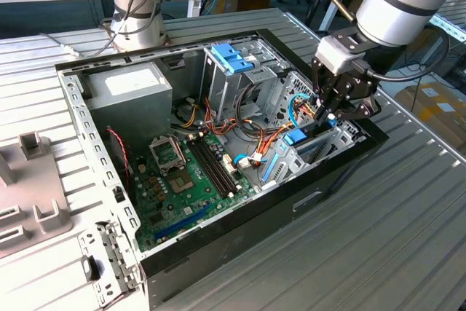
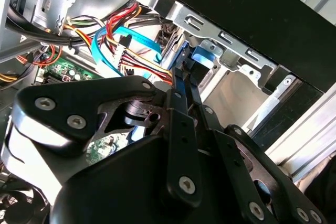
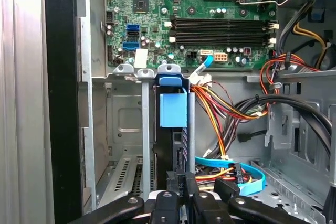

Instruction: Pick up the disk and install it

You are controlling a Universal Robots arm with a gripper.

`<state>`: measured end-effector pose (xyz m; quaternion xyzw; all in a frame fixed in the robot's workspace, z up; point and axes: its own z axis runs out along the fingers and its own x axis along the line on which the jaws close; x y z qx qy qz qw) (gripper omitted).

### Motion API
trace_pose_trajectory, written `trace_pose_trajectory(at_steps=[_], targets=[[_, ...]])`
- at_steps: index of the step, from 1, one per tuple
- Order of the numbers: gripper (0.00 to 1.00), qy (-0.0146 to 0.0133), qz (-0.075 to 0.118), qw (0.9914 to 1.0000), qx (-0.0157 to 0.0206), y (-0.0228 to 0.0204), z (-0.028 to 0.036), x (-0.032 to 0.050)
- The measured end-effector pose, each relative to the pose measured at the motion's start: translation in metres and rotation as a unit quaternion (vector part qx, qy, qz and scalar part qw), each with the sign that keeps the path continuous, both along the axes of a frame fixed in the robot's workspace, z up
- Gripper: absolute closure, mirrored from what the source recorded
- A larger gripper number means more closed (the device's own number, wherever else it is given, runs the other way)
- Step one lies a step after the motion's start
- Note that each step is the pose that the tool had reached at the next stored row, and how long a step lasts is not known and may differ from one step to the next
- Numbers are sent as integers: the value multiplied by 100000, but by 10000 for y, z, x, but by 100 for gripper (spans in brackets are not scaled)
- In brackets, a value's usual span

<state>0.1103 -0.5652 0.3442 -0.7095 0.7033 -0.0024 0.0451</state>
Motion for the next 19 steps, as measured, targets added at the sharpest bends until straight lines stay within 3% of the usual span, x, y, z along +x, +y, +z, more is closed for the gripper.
trace_pose_trajectory(at_steps=[19], targets=[[83, 1, -58, 100000, -53, 7, 11, -7]])
